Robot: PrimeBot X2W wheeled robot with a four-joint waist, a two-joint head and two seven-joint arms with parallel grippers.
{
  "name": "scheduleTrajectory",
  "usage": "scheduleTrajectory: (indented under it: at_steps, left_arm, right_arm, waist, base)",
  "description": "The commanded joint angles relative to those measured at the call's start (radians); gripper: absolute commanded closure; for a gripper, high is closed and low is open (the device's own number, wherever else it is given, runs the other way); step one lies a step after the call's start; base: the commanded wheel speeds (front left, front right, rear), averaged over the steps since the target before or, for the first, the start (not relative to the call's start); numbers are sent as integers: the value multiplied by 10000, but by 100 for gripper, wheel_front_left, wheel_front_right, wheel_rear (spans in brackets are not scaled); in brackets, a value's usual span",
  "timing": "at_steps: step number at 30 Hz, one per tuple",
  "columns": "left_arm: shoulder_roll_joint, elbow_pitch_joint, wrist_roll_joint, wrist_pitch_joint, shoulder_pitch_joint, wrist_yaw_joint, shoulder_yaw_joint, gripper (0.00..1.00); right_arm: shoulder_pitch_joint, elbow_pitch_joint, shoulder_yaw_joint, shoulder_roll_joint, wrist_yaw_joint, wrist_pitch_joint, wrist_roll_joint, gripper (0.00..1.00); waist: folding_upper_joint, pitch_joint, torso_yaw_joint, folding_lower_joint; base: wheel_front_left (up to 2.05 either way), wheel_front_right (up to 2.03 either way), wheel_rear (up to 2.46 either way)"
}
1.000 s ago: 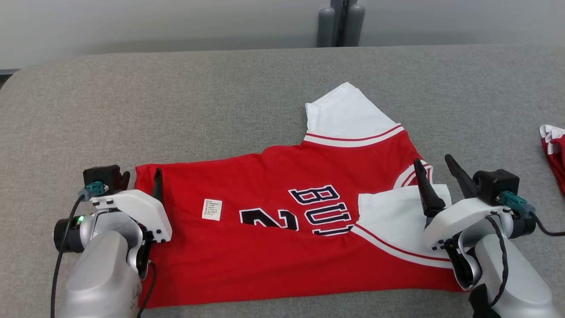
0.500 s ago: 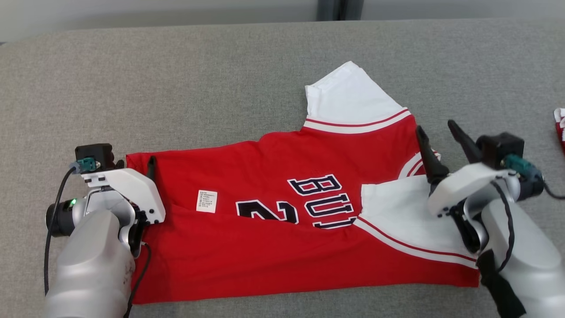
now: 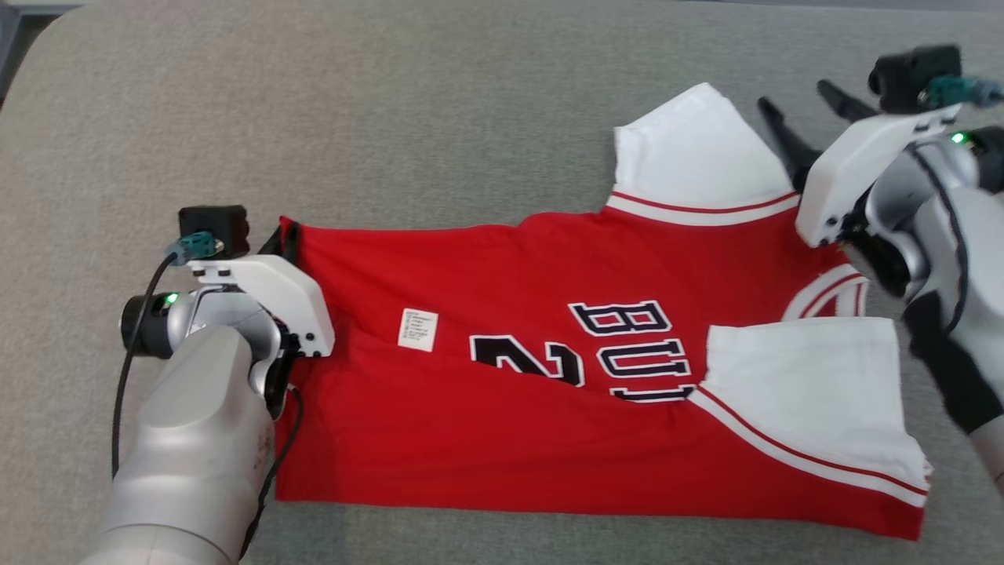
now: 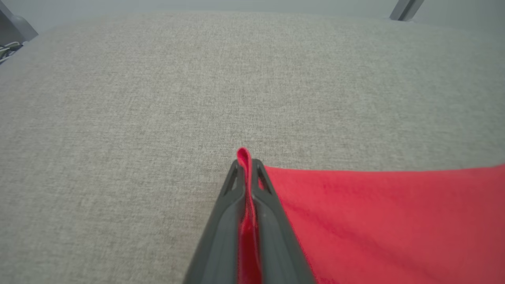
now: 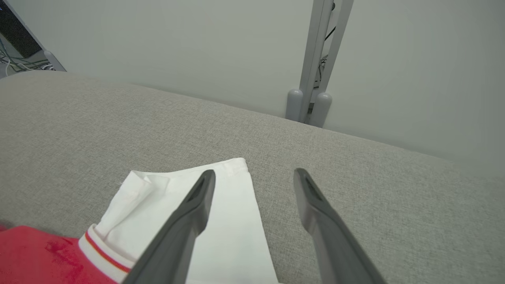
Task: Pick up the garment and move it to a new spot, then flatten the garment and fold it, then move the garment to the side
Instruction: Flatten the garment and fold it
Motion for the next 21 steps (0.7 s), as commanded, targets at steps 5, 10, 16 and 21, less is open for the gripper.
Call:
scheduleTrajectory:
  at_steps: [5,10,16,21]
  left_arm:
    - [-110,-134,-119,-346,-408,-184,-497,100]
    - [-126,-664,-971,-388,-375,-345,-1490,100]
    - [-130,-1536,-2163,-359,-350,60,-2884,100]
    - [-142,-1978,-2978,-454,-424,493,-3833,100]
  right_arm:
    - [-1020,710,385,-499,-3,1059,606,0]
    - [-1630,1284,806,-735,-3,1805,916,0]
    - [-2268,2122,1024,-875,-3,2180,974,0]
    - [-2407,2515,1381,-697,-2,2419,1083,0]
  waist:
    - [0,490,928,0]
    - [0,841,1398,0]
    - [0,1323,1814,0]
    - [0,1580,1985,0]
  base:
    - [0,0,0]
    - [0,0,0]
    - [0,0,0]
    - [0,0,0]
